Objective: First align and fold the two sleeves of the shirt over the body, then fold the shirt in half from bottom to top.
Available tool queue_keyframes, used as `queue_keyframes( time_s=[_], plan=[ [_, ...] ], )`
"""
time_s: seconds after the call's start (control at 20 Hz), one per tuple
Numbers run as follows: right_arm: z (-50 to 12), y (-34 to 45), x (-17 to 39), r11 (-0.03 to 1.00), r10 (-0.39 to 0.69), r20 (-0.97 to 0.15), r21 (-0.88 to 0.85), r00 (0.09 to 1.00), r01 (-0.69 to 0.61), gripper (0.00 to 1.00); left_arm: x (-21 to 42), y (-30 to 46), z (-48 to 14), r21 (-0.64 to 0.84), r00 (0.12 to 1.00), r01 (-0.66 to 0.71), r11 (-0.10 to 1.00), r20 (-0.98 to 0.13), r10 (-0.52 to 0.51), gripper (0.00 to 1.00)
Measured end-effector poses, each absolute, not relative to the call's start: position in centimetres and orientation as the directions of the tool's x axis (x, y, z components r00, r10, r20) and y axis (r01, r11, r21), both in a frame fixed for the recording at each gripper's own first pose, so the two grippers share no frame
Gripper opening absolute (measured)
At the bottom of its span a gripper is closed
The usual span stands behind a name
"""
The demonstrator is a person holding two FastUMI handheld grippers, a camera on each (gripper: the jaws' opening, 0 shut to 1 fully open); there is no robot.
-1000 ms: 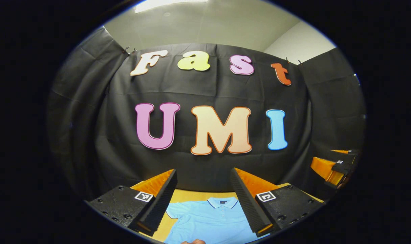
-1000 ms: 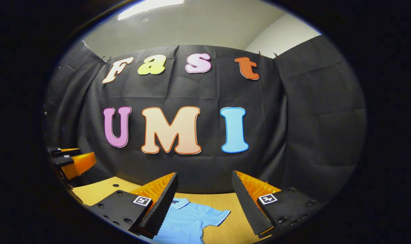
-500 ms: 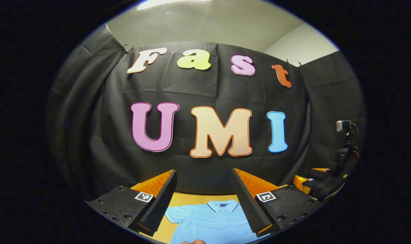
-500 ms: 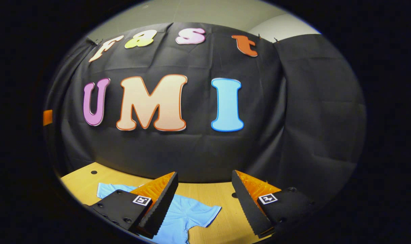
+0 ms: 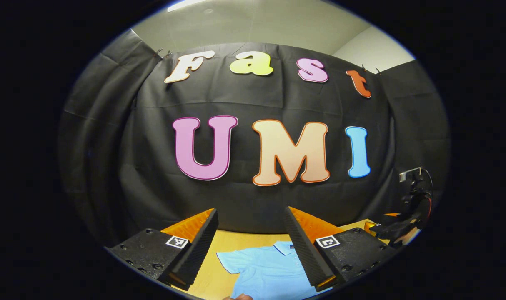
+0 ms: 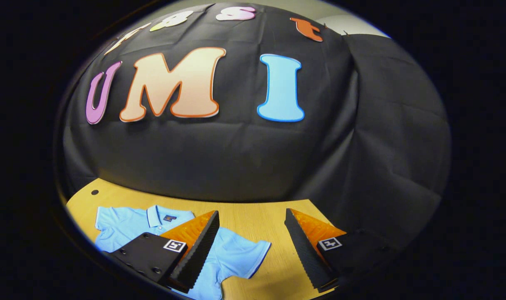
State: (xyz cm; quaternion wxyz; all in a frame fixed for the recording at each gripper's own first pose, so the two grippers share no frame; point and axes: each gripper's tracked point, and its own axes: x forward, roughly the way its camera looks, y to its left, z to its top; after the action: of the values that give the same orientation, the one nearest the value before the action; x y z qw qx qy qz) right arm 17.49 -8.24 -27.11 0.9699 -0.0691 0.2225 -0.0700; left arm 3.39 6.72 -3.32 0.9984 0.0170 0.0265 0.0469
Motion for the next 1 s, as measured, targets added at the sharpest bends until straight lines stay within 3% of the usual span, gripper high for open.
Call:
queue_keyframes(
  time_s=[0.4, 1.0],
  plan=[
    [-36.3, -10.0, 18.4, 0.963, -0.228, -0.548, -0.248, 0.805, 0.104, 0.99, 4.6, 8.9, -5.0, 0.051, 0.988, -0.116, 0.992, -0.093, 0.121, 0.94],
    [-46.0, -11.5, 16.4, 0.962, -0.272, -0.734, -0.198, 0.622, 0.187, 0.99, 4.9, 11.1, -7.0, 0.032, 0.977, -0.148, 0.988, -0.148, 0.151, 0.95]
  ],
)
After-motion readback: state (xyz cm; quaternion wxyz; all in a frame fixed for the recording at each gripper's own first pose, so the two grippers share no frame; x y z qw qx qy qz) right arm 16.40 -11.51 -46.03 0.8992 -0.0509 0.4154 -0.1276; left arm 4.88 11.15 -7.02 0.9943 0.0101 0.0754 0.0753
